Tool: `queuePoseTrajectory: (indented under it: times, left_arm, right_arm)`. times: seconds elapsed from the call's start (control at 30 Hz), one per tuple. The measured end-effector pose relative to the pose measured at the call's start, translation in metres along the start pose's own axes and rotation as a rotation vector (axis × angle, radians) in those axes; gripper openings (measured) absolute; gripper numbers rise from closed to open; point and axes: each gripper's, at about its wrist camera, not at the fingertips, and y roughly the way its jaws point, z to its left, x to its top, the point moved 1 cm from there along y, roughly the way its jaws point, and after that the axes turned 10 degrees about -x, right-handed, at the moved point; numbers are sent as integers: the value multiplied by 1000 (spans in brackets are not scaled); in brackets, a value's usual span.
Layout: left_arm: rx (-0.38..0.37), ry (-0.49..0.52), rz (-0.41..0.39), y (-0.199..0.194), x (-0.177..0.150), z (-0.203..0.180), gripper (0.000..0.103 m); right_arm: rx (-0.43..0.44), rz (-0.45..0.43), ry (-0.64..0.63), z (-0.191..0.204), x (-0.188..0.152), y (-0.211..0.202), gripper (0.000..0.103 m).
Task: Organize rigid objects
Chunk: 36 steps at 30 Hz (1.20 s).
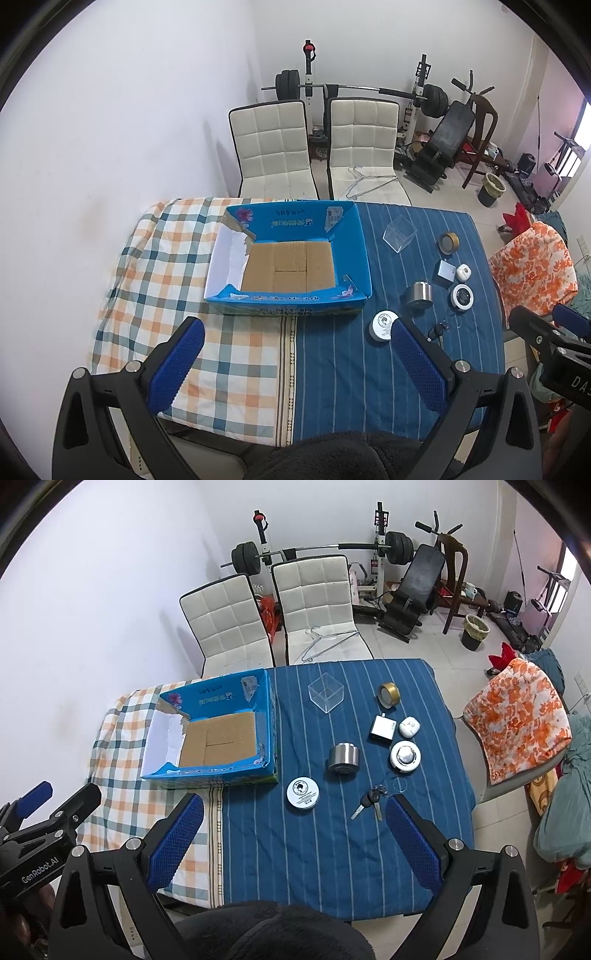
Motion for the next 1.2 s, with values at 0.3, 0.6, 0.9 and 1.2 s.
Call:
queuePoseTrajectory:
  times: [0.3, 0.6, 0.9, 1.2]
  left_arm:
    - [-3, 1, -5, -1, 2, 2, 103]
    - [-12, 9, 4, 2, 10, 0, 103]
    - [-60, 48, 7, 37, 19, -27, 103]
    - [-109, 163, 102, 141, 34, -95, 103]
  right_arm:
    - [-58, -54, -15, 3, -1, -11, 101]
    - [-55, -49, -5, 2, -3, -13, 101]
    - [-106, -24, 43, -22, 5, 11, 101]
    - [-190, 77, 138, -102, 20, 99, 101]
